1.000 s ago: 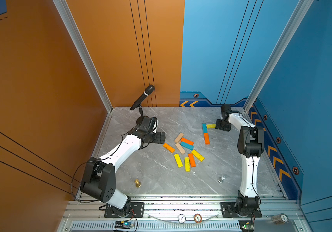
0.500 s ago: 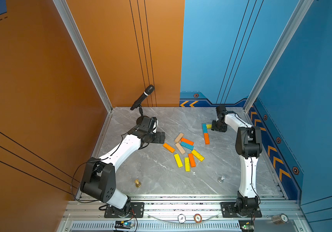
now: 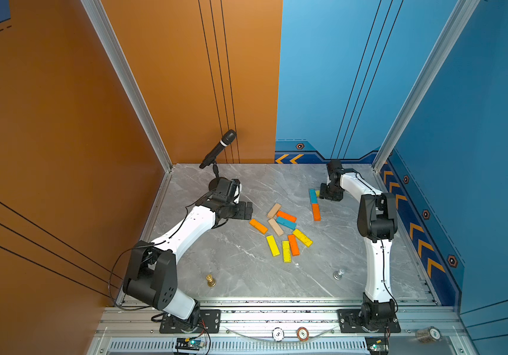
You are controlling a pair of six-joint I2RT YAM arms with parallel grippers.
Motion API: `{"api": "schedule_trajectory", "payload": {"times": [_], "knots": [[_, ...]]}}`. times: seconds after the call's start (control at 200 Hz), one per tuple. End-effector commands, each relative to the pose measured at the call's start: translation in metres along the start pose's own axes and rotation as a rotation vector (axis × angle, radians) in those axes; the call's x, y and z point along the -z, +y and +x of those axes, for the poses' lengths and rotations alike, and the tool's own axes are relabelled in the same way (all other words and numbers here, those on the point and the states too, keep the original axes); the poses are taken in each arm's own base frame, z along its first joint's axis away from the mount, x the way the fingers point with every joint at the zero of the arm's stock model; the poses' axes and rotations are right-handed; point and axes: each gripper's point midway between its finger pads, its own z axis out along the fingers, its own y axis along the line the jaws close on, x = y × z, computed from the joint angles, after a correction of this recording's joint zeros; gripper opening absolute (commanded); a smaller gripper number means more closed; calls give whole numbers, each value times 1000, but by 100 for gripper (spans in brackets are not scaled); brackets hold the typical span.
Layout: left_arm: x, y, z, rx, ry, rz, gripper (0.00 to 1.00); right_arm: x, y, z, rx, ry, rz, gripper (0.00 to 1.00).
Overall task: Assemble the number 6 with building blocks
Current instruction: Adjust the building block at the center of the board.
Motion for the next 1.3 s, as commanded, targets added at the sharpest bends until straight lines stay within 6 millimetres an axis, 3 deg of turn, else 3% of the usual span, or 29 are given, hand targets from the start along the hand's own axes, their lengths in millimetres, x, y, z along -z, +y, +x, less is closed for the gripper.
{"api": "schedule_trajectory", "payload": {"times": [0.0,0.621,0.951,1.076,1.116,1.141,1.297], "knots": [[10,-1,-8,-11,-16,4,98,-14,5,17,-1,74,-4,54],[8,0,-7,-13,-13,1,98,-11,13,10,2,61,-12,53],[8,-1,-8,-10,-12,6,98,56,22,-5,-8,-42,-67,54],[9,-1,-7,-9,-12,6,98,77,22,5,-26,-74,-72,54],[10,-2,-9,-9,-16,9,98,73,18,20,-32,-53,-55,55],[10,-1,-8,-8,-14,8,98,86,18,20,-35,-77,-62,55],[9,-3,-7,-1,-10,19,98,99,19,51,-26,-77,-55,55]]}}
